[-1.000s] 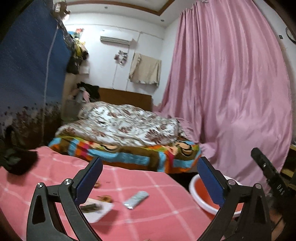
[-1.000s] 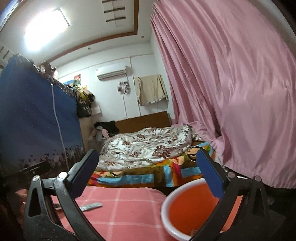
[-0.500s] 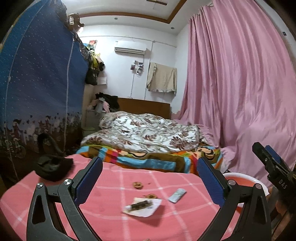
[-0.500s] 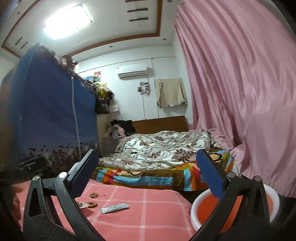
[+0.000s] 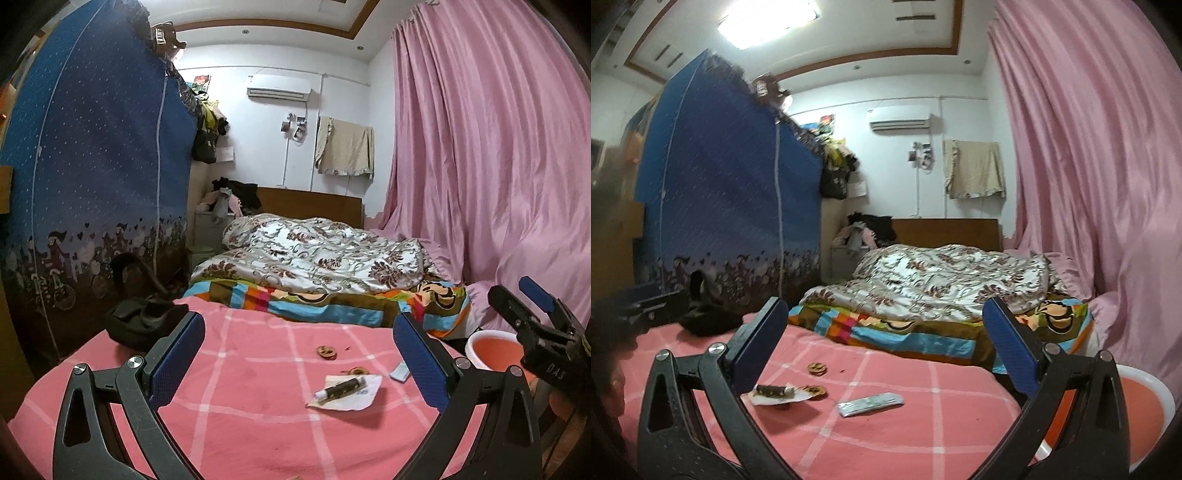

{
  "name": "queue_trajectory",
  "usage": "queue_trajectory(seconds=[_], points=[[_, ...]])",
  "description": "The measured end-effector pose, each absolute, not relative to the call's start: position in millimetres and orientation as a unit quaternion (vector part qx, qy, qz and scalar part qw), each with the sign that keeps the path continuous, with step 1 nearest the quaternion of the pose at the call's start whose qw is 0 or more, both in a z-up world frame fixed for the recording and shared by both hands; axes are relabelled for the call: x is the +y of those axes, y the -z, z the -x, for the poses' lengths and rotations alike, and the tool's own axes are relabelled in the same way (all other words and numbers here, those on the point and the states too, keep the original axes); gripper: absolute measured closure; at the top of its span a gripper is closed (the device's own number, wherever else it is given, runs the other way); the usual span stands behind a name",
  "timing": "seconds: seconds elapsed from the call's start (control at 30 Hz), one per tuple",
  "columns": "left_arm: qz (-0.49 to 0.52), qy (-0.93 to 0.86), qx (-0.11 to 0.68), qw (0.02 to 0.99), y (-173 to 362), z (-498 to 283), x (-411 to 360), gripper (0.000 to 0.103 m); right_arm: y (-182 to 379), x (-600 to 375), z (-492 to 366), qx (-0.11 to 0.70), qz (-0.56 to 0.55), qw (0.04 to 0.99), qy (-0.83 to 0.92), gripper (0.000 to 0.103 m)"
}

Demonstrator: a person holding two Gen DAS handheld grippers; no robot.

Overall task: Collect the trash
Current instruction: 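Move both open tools back over the trash on the bed, then grasp the dark wrapped stick with the left tool while the right tool grasps the thin white-green tube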

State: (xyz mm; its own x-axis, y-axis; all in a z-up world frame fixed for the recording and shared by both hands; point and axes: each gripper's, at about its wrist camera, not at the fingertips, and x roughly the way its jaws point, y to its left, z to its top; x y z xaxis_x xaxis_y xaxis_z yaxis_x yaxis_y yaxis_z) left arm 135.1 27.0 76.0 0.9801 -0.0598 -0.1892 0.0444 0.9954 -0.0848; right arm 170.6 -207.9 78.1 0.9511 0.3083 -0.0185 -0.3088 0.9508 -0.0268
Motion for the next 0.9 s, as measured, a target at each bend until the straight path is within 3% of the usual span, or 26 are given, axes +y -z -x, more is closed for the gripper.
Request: queue_trajectory(seconds=[0.3, 0.5, 0.6, 0.77, 0.9], points=[[0.053, 0.051, 0.158, 0.985, -64.4, -160.1, 34.1, 0.003, -60.5, -185.0, -192.4, 0.066, 0.049, 0.984, -0.160, 0.000], [0.037, 0.071, 0.241, 0.967, -51.1, -195.4, 19.2, 0.005, -48.6, -188.4, -212.2, 0.121, 0.044, 0.980, -0.148, 0.000], [0.028, 0.093, 0.264, 0.959, -45.0, -208.0, 11.6, 0.018, -43.0, -188.1, -219.2, 0.147, 0.048, 0.977, -0.147, 0.000], [0.005, 0.133, 0.307, 0.942, -33.0, -232.1, -0.1, 0.056, -31.4, -188.9, -234.8, 0.199, 0.047, 0.968, -0.148, 0.000], [0.006, 0.163, 0.339, 0.927, -21.7, -245.4, -4.2, 0.063, -27.2, -194.2, -242.6, 0.220, 0.031, 0.963, -0.153, 0.000]])
